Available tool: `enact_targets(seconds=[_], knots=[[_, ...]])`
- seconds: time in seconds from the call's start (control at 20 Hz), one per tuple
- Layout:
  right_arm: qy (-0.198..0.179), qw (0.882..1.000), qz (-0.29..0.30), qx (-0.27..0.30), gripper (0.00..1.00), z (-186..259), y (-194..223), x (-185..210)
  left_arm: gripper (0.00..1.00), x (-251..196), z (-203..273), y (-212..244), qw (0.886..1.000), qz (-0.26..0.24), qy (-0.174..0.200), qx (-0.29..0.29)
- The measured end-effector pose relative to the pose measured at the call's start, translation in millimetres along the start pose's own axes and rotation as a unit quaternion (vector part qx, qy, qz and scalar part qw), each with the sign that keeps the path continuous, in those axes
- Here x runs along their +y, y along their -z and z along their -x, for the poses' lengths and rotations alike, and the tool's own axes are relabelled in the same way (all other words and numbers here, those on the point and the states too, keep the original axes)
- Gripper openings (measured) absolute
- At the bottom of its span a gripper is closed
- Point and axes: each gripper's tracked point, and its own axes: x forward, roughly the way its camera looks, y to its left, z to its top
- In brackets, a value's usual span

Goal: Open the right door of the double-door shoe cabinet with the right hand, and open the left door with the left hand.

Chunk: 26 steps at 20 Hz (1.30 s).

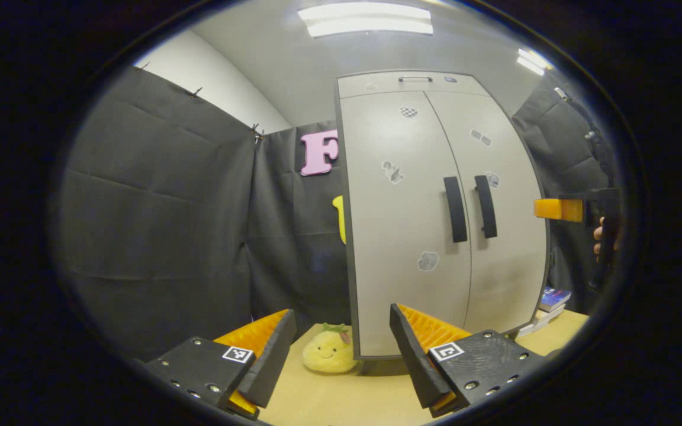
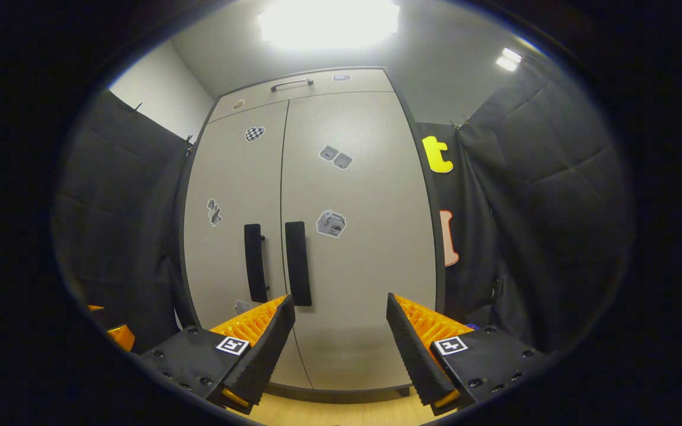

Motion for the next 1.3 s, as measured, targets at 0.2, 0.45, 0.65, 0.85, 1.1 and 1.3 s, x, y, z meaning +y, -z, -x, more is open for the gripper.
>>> enact_targets(seconds=[0.2,0.45,0.65,0.85,1.1,1.3], knots=[[-0.012,1.000,0.006,-0.001,0.97,-28.8,-5.0,16.3,0.92,23.5,8.2,8.3,1.000,-0.003,-0.023,0.009],[-0.023,0.999,0.025,0.003,0.97,-69.3,-5.3,40.5,0.92,44.2,17.3,17.6,0.999,-0.009,-0.045,0.020],[-0.014,0.999,0.045,0.006,0.98,-100.3,-10.1,51.3,0.92,61.6,24.4,23.7,0.998,-0.014,-0.061,0.028],[-0.008,0.998,0.048,0.035,0.84,-121.6,-0.4,61.4,0.92,82.6,31.5,30.1,0.996,-0.014,-0.081,0.034],[0.013,0.997,0.037,0.067,0.55,-132.7,10.5,60.2,0.92,101.6,33.0,35.2,0.995,-0.006,-0.096,0.037],[0.022,0.994,0.028,0.099,0.34,-135.3,15.2,56.7,0.93,110.6,32.1,39.1,0.995,-0.002,-0.093,0.035]])
